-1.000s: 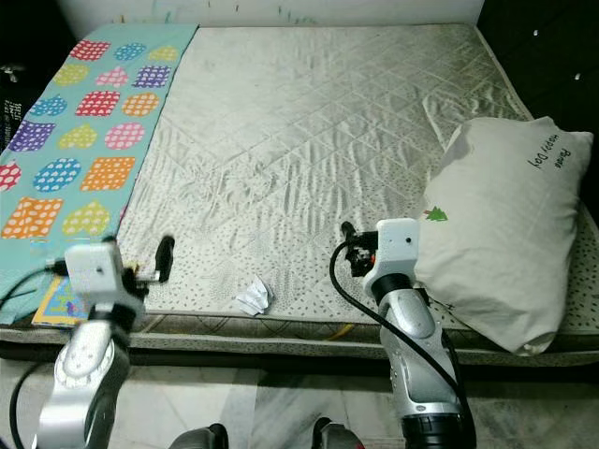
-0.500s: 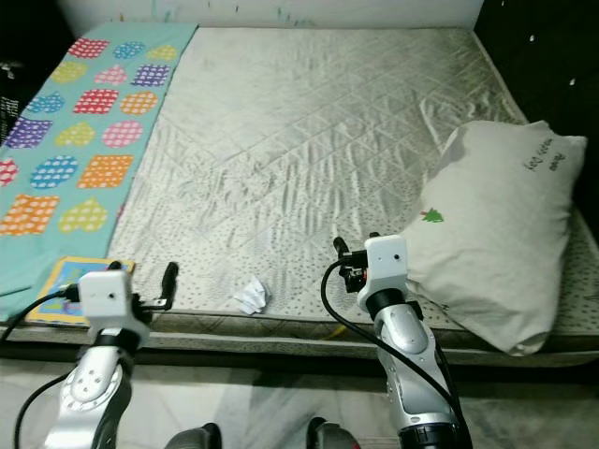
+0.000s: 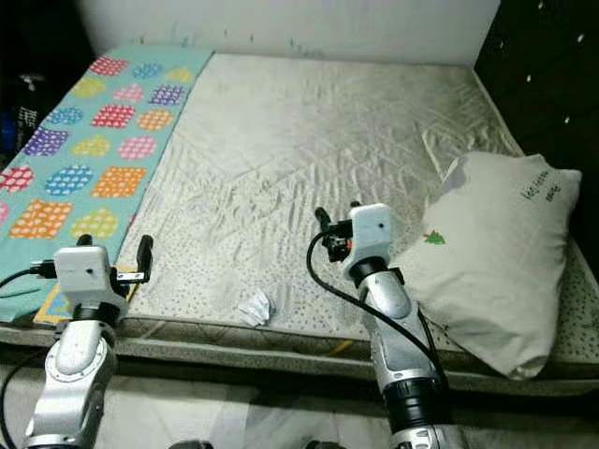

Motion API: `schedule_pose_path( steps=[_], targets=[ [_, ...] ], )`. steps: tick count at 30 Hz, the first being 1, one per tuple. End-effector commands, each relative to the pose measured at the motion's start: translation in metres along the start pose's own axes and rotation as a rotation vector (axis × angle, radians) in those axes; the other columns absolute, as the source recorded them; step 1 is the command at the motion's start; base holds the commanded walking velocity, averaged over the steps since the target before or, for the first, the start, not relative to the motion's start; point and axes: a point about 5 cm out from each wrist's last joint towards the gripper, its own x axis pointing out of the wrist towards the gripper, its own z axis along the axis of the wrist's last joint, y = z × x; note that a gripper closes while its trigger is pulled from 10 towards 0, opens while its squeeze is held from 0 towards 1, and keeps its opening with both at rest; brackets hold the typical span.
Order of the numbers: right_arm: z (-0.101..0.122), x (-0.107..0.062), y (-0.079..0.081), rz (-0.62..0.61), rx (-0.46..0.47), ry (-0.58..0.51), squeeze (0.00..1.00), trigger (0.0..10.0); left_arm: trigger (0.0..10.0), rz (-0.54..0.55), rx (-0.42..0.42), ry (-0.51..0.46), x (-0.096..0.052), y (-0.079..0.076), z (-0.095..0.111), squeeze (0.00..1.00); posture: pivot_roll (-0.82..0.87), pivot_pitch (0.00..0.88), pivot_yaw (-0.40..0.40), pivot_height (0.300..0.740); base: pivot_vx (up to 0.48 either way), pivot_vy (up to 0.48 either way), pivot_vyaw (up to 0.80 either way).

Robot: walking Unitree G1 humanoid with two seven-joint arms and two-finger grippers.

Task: Clean up the room

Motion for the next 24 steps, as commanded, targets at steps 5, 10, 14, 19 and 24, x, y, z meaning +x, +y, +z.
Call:
schedule_pose_path(
  steps=[5,10,14,19,24],
  targets=[
    [0.0,0.003,-0.008,-0.023,-0.063,-0.034,0.0,10.0,10.0,0.002,-0.001,-0.04,0.011,-0.003,0.002,0.0,0.13,0.0,0.009,0.74,0.0,0.0,0.0],
    [0.004,0.001,-0.024,-0.075,-0.067,-0.059,0.0,10.0,10.0,-0.008,0.009,-0.042,0.013,-0.001,0.0,0.0,0.12,0.0,0.022,0.74,0.0,0.0,0.0],
    [-0.001,-0.006,-0.036,-0.119,-0.047,-0.039,0.0,10.0,10.0,-0.007,-0.003,-0.008,-0.002,0.009,-0.012,0.0,0.13,0.0,0.021,0.74,0.0,0.0,0.0],
    [-0.015,-0.021,-0.04,-0.135,-0.049,0.0,0.0,10.0,10.0,0.038,0.003,0.042,-0.029,0.021,-0.03,0.0,0.14,0.0,0.004,0.74,0.0,0.0,-0.32],
    [-0.022,-0.029,-0.038,-0.129,-0.053,0.02,0.0,10.0,10.0,0.032,-0.008,0.043,-0.035,0.017,-0.032,0.0,0.14,0.0,-0.043,0.74,0.0,0.0,-0.6]
  ],
)
